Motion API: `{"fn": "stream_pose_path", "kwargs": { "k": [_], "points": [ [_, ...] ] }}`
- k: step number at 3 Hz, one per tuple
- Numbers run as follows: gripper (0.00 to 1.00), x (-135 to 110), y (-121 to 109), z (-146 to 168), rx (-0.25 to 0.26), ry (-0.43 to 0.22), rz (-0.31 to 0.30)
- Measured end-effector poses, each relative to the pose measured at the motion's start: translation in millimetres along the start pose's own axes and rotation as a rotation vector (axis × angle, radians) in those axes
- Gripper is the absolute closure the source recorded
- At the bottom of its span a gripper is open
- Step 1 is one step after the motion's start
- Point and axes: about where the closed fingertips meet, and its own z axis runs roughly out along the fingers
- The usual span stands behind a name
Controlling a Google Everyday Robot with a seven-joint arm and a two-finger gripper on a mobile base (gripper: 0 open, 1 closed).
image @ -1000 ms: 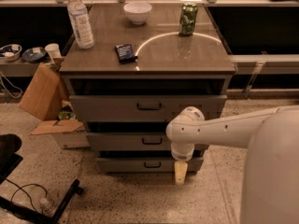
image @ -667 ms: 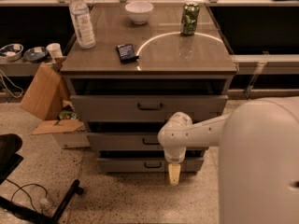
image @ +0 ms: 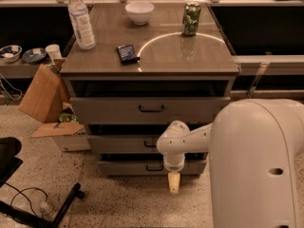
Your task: Open bottom drawer
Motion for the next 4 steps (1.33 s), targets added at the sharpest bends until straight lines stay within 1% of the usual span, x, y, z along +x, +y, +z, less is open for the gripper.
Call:
{"fn": "stream_pose_path", "kwargs": {
  "k": [1, 2, 3, 4],
  "points": [
    [0.0, -18, 10, 33, -0.054, -0.025, -0.002],
    [0.0, -30, 23, 85, -0.098, -0.077, 0.024],
    [0.0, -26, 17, 122, -0.088, -0.133, 0.064],
    [0.0, -20, 2, 145, -0.063, -0.169, 0.088]
  ]
}}
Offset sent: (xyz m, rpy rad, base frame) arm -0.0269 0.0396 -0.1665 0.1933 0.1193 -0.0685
